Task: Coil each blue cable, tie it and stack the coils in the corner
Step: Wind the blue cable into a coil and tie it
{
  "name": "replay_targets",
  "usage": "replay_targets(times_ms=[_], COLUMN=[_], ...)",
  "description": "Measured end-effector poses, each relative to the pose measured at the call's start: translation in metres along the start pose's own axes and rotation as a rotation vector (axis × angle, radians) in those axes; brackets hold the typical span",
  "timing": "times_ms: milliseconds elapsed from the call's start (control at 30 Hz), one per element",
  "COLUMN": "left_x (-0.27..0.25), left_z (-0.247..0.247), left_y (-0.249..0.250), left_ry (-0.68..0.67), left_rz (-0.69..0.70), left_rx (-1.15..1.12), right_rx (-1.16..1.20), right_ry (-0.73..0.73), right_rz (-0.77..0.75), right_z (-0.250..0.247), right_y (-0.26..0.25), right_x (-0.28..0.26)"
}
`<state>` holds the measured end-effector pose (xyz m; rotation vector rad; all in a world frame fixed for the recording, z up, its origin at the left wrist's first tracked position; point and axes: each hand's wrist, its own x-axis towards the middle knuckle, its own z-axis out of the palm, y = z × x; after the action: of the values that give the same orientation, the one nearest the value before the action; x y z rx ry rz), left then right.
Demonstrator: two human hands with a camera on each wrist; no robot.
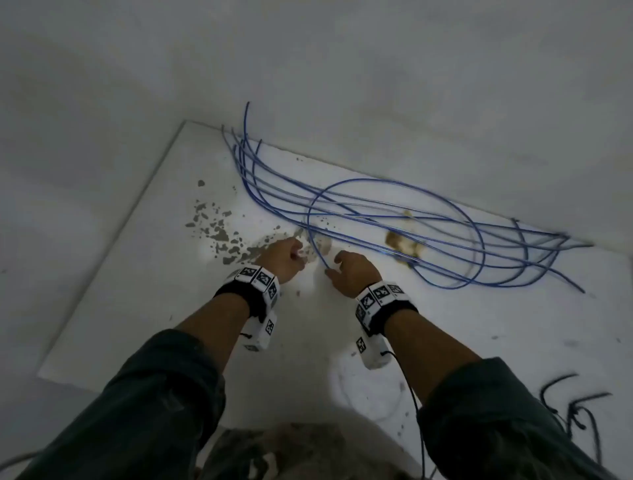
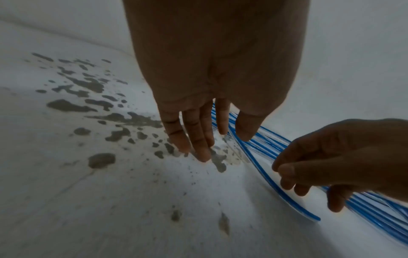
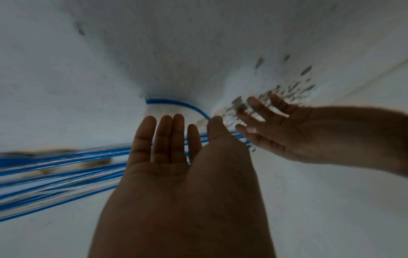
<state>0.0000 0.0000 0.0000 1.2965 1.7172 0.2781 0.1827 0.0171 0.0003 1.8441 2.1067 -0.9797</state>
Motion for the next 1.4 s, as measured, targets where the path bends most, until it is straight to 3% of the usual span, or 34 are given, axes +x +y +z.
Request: replay_targets(times_ms=[100,200,400,533,667,767,833,900,1000,1100,1200,1300,1400], left_x=[0.007,0.011,0.005,-0.009,-0.027,-0.045,-0.065,-0.084,-0.097,-0.111,-0.126,-0.132,-0.132], left_z=[0.002,0.004,0.015,0.023,0.034,0.045,0.048,0.058,0.084,0.109,0.118,0.107,0.089], left_y=[-0.002,-0.004,-0.012,0.005,0.040,0.071,0.094,0.112,0.125,0.134,0.148,0.157,0.154], left_ry=[-0.014,-0.010,0.112,0.190,0.289,0.226,0.125,0.025,0.104,-0.043,-0.101,-0.068,-0.047], left_rz=[-0.017,-0.007,0.410,0.623,0.644,0.645,0.559,0.442,0.446,0.461,0.455,0.418,0.440], left_rx=[-0.024,-0.004,0.209,0.238,0.066,-0.179,-0.399,-0.494,-0.198,-0.218,-0.179,-0.042,0.234], right_rx=[-0.148,-0.134,0.090,0.367,0.869,1.050,1.168,1.303,1.423,1.189,0.668,0.003,-0.304], right_ry=[-0.024,-0.016,-0.157,-0.267,-0.495,-0.642,-0.698,-0.617,-0.221,0.319,0.613,0.635,0.427], right_rz=[-0.015,-0.038,-0.071,-0.096,-0.145,-0.277,-0.393,-0.512,-0.604,-0.614,-0.681,-0.802,-0.755], right_z=[0.010,0.018,0.001,-0.025,-0.057,-0.085,-0.099,-0.114,-0.139,-0.152,-0.138,-0.116,-0.102], right_y=[-0.005,-0.006,-0.005,-0.003,0.001,0.009,0.014,0.017,0.024,0.044,0.071,0.108,0.126], right_x=[0.000,-0.004,-0.021,-0.049,-0.091,-0.123,-0.142,-0.157,-0.168,-0.169,-0.166,-0.159,-0.167])
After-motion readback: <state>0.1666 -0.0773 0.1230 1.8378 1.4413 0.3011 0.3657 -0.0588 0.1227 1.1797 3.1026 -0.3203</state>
